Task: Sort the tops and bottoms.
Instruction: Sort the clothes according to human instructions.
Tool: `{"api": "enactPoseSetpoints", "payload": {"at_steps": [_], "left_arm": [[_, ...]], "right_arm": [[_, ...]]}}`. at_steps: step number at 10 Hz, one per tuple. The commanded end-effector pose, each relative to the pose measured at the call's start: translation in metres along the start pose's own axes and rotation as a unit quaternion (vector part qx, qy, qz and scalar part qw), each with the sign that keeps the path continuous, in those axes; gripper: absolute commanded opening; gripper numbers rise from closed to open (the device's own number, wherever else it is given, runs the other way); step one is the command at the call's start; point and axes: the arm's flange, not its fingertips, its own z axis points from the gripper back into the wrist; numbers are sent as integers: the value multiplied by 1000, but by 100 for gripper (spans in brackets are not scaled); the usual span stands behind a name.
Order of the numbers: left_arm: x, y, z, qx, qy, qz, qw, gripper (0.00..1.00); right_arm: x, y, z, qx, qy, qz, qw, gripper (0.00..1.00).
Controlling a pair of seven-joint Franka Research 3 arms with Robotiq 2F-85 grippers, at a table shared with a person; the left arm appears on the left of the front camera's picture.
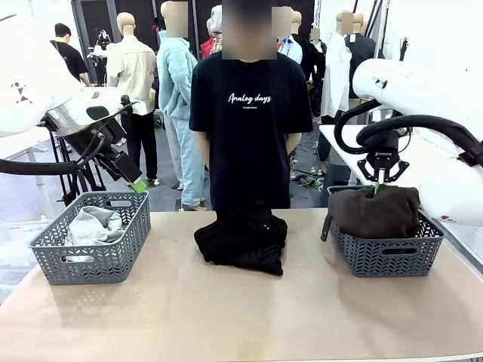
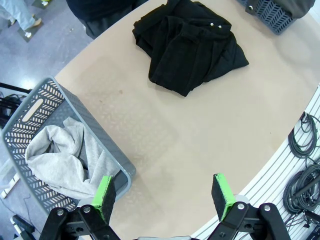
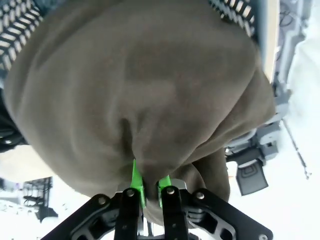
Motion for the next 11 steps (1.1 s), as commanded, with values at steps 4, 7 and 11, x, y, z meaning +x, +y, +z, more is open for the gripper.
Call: {"api": "enactPoseSetpoints", "payload": {"at_steps": [4, 7, 11], "left_arm": [[-1, 1, 1, -7, -3, -5, 1000, 100], [-1, 1, 1, -7, -3, -5, 1000, 100], [-1, 1, 1, -7, -3, -5, 1000, 100]], "right_arm": [[8, 15, 59, 21, -49, 14, 998, 25], [-7, 11, 78, 51, -98, 29, 993, 82], [-30, -1, 115, 84, -150, 37, 984, 100]]}}
